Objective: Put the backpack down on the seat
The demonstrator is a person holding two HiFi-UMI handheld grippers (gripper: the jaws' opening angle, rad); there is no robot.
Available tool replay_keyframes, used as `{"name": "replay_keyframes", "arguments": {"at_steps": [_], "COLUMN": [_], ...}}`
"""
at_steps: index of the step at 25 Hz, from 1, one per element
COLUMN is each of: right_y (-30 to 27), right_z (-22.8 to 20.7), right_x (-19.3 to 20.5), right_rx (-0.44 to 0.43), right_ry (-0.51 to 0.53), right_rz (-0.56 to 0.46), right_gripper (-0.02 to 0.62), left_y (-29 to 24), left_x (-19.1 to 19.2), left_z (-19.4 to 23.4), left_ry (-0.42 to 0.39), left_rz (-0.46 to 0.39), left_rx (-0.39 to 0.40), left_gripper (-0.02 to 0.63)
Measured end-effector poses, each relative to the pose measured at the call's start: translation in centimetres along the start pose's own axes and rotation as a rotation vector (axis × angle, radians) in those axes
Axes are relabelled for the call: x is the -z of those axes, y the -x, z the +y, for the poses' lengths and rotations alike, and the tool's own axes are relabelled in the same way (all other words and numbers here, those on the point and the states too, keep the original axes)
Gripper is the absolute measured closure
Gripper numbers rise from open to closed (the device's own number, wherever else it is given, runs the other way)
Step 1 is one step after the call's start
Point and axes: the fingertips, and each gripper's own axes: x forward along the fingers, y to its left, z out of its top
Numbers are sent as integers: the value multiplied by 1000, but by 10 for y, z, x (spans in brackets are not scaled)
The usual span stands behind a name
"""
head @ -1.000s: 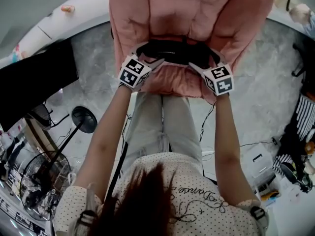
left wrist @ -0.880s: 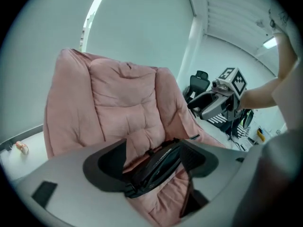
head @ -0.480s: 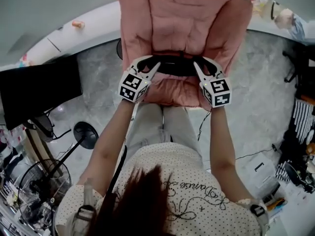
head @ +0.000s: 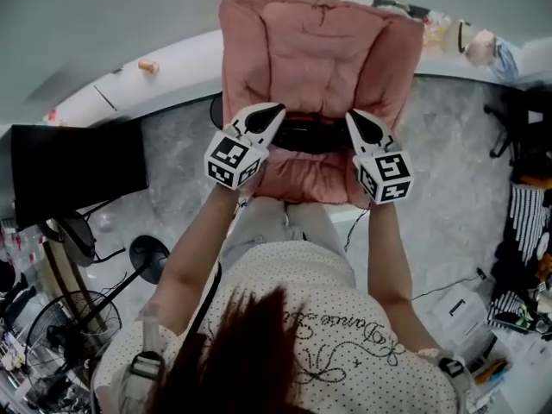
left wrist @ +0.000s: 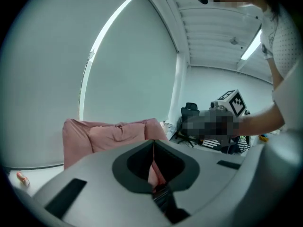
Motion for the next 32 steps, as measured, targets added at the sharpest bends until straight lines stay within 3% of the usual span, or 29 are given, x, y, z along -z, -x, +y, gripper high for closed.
{"name": "replay_keyframes", "arguments": {"at_steps": [5,17,32], "right_y": [14,62,67], "right_z": [11,5,5], "right_x": [-42,-113,-141], "right_rx": [4,79,95], "right_ry": [23,80,98], "right_rz": [-87,-244,-307], "right_gripper": [584,586,586], "left_y": [12,51,57], "left_x": [-45,-127,-136], "left_z": [-3,0,3], "left_ry": [-48,-115,-148], "left_rz": [-65,-213,-222], "left_rx": [6,-71,-119], "left_gripper": [600,600,600]}}
